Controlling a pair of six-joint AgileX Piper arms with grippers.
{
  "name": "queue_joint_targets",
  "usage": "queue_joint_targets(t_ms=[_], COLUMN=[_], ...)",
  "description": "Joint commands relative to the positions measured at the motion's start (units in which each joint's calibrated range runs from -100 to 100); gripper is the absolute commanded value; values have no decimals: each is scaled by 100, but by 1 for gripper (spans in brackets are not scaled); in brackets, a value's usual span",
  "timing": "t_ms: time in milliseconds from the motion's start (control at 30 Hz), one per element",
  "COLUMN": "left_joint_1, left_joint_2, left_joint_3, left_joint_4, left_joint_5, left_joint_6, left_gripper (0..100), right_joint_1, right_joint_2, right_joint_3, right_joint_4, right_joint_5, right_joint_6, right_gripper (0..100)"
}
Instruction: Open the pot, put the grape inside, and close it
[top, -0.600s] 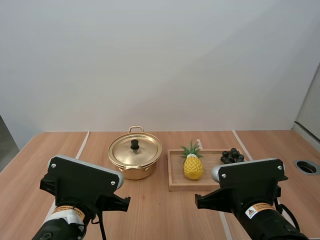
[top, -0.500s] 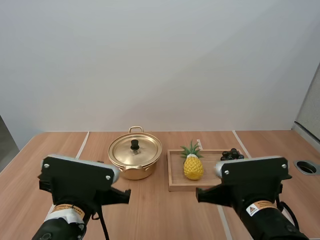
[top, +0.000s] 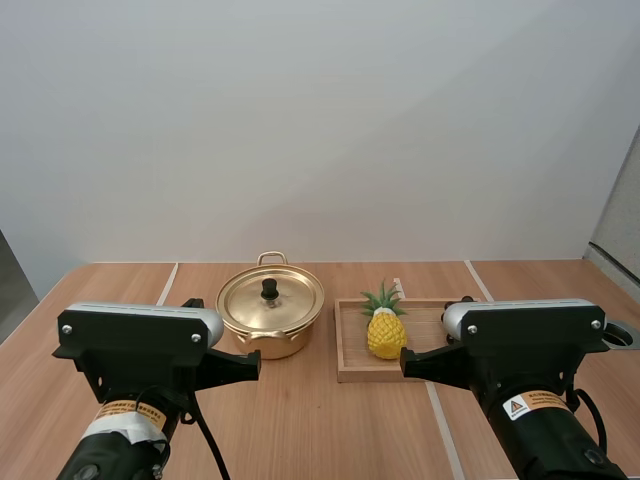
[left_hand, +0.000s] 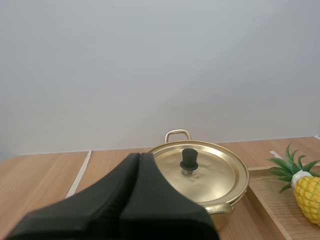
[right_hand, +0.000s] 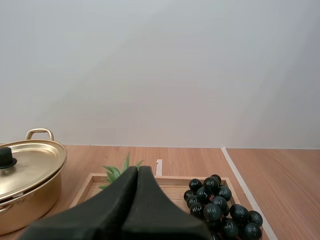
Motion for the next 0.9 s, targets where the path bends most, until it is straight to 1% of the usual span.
queue_joint_targets(t_ms=[0,167,333,467,867], left_joint_1=[8,8,8,8,7], left_joint_2=[-33,-33,-33,-33,-33], left_joint_3=[0,0,0,0,0], left_joint_4=[25,25,25,25,25], left_joint_5=[-172,-172,-172,-172,-193], left_joint_6=[-66,-66,-66,-66,-66], left_gripper=[0,0,0,0,0], right_joint_1=[14,14,14,14,14], right_joint_2=[-29,-29,-29,-29,-29], right_joint_3=[0,0,0,0,0], right_joint_4=[8,25,481,659,659], right_joint_5=[-160,-160,-179,-179,-179], right_joint_6=[-4,-4,-4,-4,-4], right_gripper=[0,0,0,0,0])
